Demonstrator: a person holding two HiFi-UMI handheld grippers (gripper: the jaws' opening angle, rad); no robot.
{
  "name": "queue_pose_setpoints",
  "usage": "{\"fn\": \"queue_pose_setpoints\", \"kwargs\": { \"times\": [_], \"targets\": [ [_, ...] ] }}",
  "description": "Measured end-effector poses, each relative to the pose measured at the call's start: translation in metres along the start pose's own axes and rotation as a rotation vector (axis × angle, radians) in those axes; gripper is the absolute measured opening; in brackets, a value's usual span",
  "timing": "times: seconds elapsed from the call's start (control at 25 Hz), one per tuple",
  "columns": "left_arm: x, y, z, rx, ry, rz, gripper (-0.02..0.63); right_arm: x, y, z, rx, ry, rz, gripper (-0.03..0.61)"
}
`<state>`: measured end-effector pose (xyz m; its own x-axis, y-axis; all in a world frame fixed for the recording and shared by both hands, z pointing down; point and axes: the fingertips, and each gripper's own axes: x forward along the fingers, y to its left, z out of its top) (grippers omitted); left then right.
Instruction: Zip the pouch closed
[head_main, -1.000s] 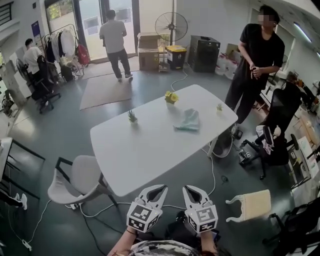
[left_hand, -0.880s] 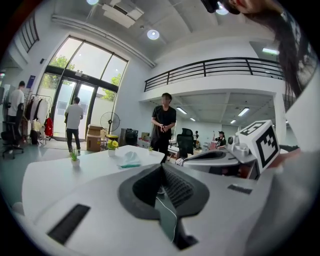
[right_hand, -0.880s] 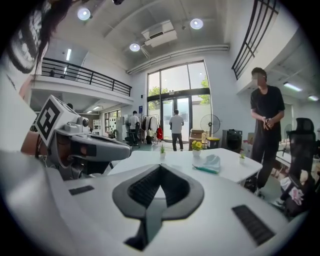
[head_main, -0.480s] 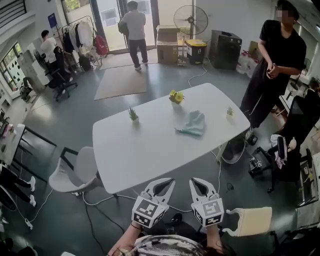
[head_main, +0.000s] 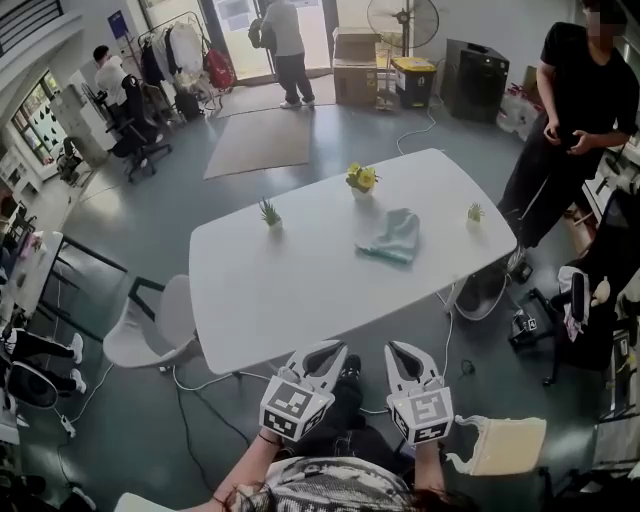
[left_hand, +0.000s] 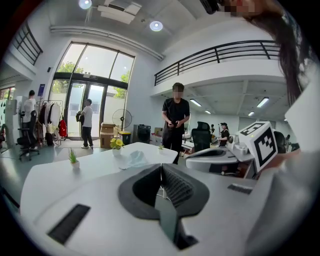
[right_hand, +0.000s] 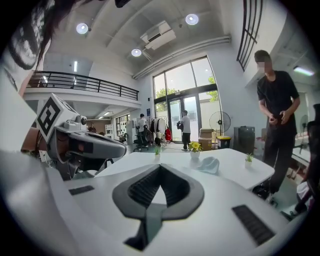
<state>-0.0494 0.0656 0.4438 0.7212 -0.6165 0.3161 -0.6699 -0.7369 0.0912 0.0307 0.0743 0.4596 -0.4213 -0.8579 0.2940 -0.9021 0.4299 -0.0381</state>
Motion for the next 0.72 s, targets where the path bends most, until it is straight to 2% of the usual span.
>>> {"fn": "queue_pose_setpoints", "kwargs": {
  "times": [0.36,0.72],
  "targets": [
    [0.078,0.021,0.004,0.015,0.013,-0.029,0.014,0.035,-0.056,-0.015,0.045,0.028,-0.011,-0.009],
    [0.162,0.097,-0.001,-0.052,0.067,-0.004,0.014,0.105,-0.111,-0.014,0.036,0.103,0.019,-0.009]
  ]
}}
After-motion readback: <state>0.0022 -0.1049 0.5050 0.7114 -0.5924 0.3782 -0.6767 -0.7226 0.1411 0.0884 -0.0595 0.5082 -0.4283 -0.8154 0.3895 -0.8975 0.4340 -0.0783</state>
